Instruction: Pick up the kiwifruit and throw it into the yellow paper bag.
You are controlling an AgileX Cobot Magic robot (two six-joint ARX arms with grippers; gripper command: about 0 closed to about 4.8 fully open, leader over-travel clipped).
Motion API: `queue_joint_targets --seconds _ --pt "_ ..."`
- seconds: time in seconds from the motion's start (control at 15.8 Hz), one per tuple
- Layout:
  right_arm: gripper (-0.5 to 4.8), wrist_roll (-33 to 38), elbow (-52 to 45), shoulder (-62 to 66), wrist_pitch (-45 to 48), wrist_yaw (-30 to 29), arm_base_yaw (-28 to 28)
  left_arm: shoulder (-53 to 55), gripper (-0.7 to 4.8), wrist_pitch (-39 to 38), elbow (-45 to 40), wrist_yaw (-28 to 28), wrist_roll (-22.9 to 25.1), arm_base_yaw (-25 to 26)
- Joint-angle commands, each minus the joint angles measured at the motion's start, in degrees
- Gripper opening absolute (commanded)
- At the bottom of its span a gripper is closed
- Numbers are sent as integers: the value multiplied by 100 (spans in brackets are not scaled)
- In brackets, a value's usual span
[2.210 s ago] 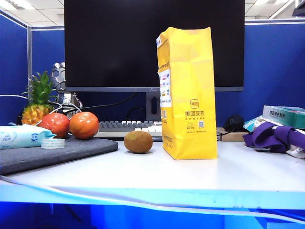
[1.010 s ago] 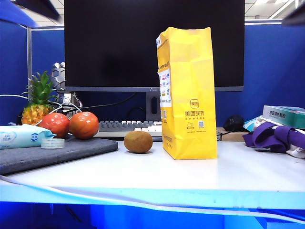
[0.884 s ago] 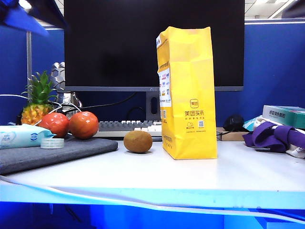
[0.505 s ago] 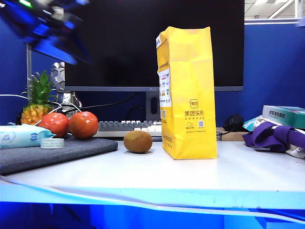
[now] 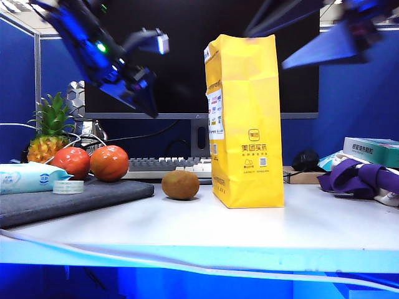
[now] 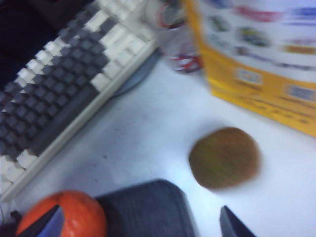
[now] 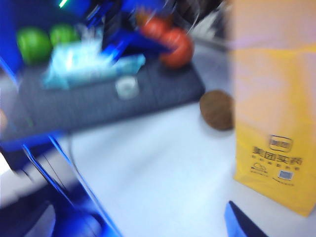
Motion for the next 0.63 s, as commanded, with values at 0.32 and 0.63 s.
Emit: queue_joint_targets --seconds 0.32,0.63 --pt "479 -1287 566 616 -317 2238 962 1274 398 -997 1228 566 1093 15" --pt "479 -1294 564 638 -581 2221 960 2100 367 -2009 2046 909 2702 46"
